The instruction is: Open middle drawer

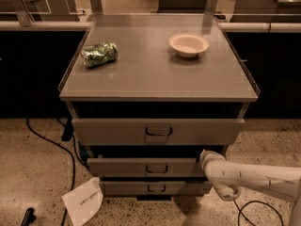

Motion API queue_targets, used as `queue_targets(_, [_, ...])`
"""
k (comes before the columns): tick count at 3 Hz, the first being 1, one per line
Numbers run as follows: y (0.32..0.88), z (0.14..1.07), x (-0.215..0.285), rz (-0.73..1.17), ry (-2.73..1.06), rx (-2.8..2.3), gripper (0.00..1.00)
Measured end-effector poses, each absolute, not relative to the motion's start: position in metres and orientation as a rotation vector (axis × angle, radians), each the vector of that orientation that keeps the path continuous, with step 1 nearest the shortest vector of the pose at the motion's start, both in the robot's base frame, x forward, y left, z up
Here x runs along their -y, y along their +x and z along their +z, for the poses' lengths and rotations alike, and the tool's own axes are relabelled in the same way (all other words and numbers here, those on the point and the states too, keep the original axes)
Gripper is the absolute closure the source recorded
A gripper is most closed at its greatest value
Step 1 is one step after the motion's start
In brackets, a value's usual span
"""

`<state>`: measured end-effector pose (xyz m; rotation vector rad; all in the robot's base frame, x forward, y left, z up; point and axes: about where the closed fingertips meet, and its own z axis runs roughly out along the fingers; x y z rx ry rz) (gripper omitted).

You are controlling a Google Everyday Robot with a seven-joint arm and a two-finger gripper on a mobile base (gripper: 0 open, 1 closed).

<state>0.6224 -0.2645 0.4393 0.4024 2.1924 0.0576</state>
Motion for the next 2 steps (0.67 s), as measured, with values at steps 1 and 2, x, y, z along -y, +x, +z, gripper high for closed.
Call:
queue_targets(1, [0.618,0.450,0.285,0.011,0.239,-2.234,1.00])
queue_targets(2, [0.601,0.445,0.286,0.080,0.085,-2.302,1.00])
